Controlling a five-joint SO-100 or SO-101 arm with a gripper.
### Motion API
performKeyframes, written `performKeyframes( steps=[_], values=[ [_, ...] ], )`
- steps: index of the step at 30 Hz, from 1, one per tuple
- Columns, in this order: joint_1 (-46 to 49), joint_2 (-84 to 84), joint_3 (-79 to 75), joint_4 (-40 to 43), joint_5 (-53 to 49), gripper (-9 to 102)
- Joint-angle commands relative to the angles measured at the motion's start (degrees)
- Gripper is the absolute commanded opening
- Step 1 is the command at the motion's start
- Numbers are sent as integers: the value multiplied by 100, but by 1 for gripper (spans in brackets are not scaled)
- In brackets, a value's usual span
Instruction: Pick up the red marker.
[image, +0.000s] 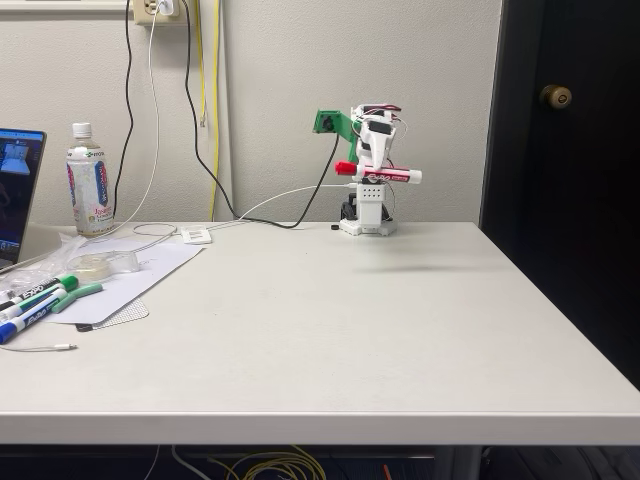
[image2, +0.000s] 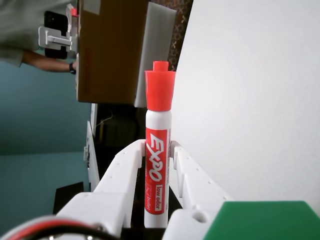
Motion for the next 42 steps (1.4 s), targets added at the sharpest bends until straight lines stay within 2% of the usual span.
performKeyframes(
  steps=[1,9,18,25,37,42],
  values=[
    [79,598,185,-176,0,3],
    [264,1775,1116,-448,97,3],
    [334,2083,1380,-431,422,3],
    [246,3322,2373,-624,580,3],
    [-88,3375,2575,-387,422,3],
    [-149,3929,3050,-396,439,3]
  ],
)
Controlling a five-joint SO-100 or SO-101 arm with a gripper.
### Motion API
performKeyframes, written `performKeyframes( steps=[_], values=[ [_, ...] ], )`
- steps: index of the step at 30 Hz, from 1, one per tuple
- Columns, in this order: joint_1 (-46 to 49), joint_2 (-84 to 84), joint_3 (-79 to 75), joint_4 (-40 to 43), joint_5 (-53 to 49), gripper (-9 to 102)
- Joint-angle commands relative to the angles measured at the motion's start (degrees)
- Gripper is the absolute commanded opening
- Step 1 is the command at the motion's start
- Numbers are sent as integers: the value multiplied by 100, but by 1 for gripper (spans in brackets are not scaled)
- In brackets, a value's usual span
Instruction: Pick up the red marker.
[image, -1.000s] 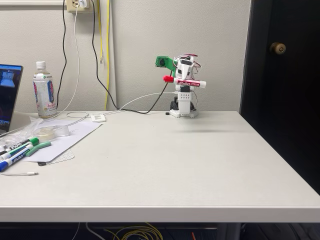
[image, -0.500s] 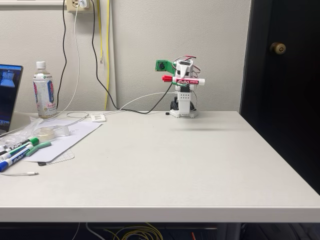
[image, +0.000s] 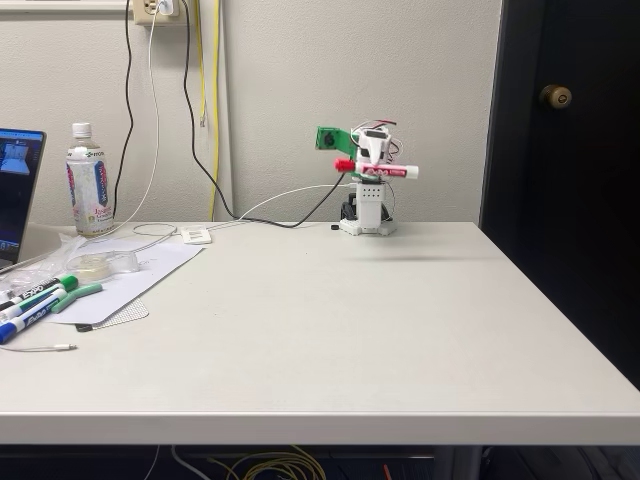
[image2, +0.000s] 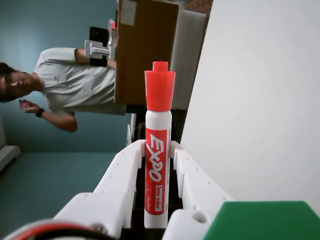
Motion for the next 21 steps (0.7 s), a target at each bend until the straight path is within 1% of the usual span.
performKeyframes(
  steps=[1,9,21],
  values=[
    [-18,404,105,-9,-18,3],
    [-9,202,-9,-325,9,3],
    [9,229,-9,-308,9,3]
  ],
)
